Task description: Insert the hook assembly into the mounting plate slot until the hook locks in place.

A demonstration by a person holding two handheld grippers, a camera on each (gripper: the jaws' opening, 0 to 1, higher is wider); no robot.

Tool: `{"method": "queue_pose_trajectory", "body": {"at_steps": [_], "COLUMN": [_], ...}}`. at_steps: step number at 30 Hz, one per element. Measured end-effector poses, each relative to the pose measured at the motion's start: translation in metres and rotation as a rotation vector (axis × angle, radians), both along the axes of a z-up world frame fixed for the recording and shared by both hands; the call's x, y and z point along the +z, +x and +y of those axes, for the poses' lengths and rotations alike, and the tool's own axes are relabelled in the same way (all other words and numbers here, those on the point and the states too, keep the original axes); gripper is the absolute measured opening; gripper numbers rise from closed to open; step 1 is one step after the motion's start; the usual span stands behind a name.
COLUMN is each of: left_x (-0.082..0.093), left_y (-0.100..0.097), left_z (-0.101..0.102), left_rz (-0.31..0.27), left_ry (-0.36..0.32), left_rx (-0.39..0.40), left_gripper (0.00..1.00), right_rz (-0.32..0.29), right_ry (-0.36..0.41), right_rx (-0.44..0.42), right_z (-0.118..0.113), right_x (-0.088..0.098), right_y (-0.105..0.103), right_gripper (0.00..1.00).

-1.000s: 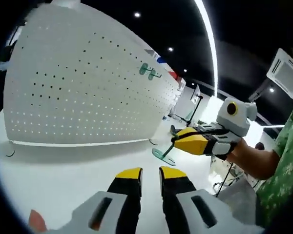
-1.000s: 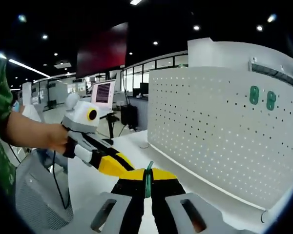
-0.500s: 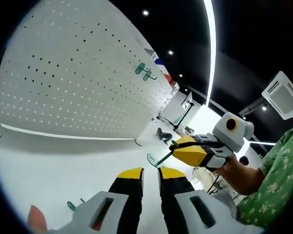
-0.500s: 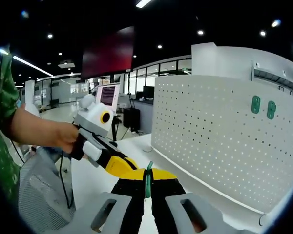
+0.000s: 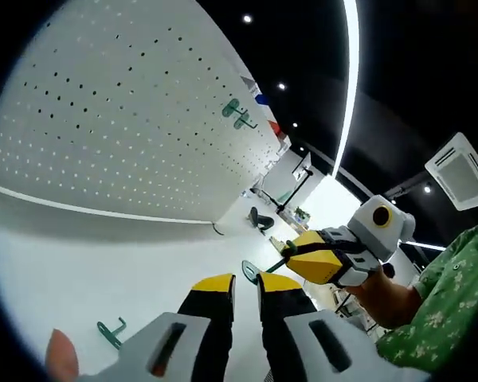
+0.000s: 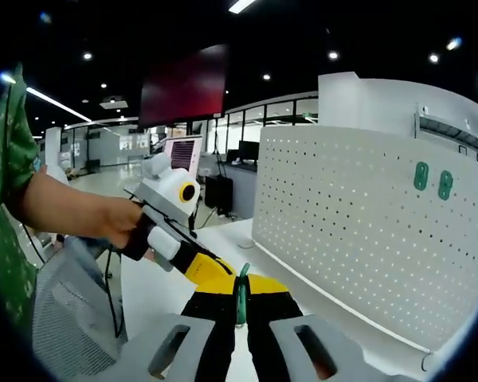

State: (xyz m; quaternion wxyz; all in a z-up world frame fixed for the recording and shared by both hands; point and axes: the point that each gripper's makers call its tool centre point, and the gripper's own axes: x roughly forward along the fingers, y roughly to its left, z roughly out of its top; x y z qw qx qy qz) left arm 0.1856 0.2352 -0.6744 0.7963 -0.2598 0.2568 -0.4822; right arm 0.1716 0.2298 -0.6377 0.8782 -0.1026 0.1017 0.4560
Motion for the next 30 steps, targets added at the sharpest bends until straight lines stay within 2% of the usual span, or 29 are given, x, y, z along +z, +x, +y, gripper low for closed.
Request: {"method": "queue_pose_trajectory", "body": {"at_steps": [3,14,19,22,27,30], "left_x": [0.002,0.002,0.007,0.008,0.009,0.01], "left_y": [-0.001,0.006,0.011,0.011,0.012,0.014], "left_z": [-0.002,0.0,0.001,-0.002,-0.004,-0.004], "left_rz": [0.012,0.035,0.016,-0.028,-0.043,-0.039], "left_ry": [-0.018,-0.03,-0.031,0.013,0.035,0.031], "left_rx": [-0.007,0.009,0.033,0.037,0.048,0.072], "left_gripper": [0.06,0.04,0.02,0.02,0.02,0.02], "right_rz": [0.001,0.004,0.012,0.016,0.023,0.006], "right_ry": [-0.001,-0.01,-0.026,-0.048,-0.047,-0.063], "right_rx": [-0.002,-0.021,-0.049,-0.068,-0.089,-0.115], "right_z": [0.0,-0.005,-0.007,-0.009,-0.011,-0.013], "right_x": [-0.001,-0.006,-0.011,-0.014,-0.015,-0.014], "right_y": [0.0,0.003,0.003,0.004,0.005,0.008], "right_gripper": [0.02,0.02,0.02,0.02,0.02,0.02]}}
